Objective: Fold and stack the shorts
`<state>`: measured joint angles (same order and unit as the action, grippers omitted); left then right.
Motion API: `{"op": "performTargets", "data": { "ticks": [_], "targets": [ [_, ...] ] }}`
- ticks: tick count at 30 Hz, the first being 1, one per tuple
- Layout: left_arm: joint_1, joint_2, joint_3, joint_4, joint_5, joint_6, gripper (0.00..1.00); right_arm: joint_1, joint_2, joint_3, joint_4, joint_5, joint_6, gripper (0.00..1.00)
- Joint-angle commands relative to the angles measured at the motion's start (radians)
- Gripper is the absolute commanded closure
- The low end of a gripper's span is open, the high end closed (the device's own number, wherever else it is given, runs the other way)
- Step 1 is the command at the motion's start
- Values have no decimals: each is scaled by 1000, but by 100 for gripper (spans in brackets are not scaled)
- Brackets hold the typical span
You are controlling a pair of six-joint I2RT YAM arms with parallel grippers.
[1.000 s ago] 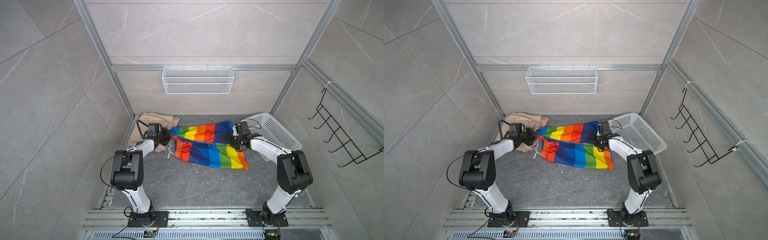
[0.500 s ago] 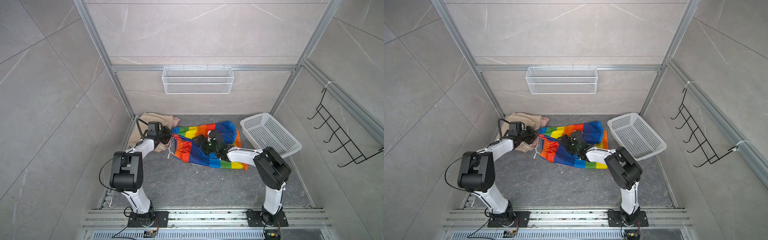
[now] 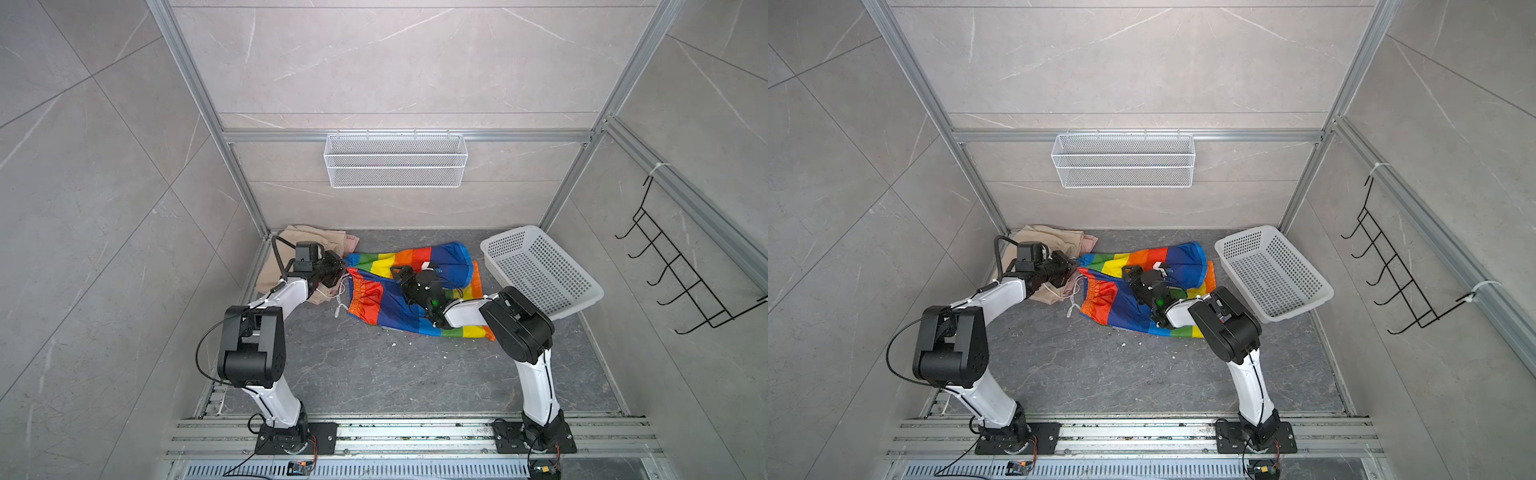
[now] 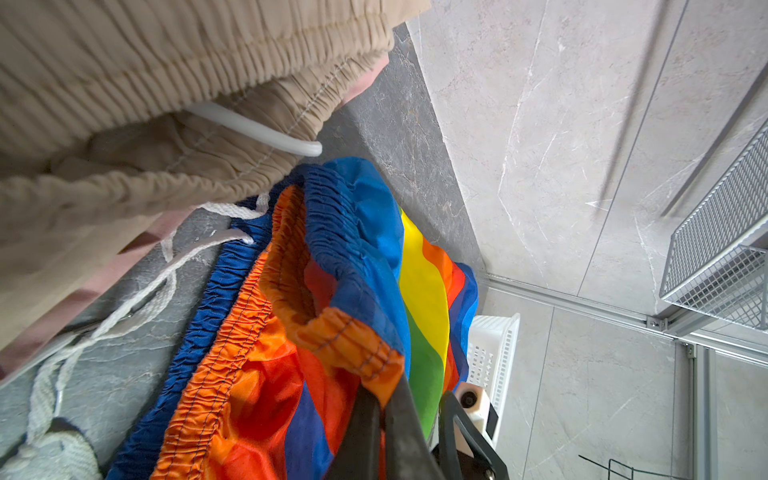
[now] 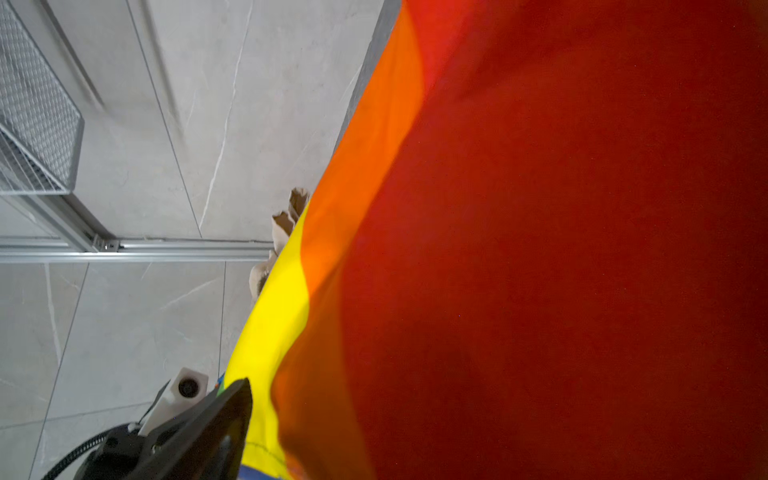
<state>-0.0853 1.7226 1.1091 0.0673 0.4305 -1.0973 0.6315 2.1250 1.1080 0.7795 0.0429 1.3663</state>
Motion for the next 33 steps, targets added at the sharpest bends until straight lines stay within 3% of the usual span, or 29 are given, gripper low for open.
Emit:
{"op": "performTargets", "data": {
  "ticks": [1, 18, 33],
  "targets": [
    [5, -58, 3, 12, 34, -8, 100, -49, -13, -52, 102, 66, 10, 14],
    [22, -78, -35, 14, 39, -1, 100, -277, -133, -248, 145, 33, -82, 21],
    [51, -89, -65, 14, 34, 4, 100, -299, -258, -258, 30, 20, -222, 47]
  ]
}}
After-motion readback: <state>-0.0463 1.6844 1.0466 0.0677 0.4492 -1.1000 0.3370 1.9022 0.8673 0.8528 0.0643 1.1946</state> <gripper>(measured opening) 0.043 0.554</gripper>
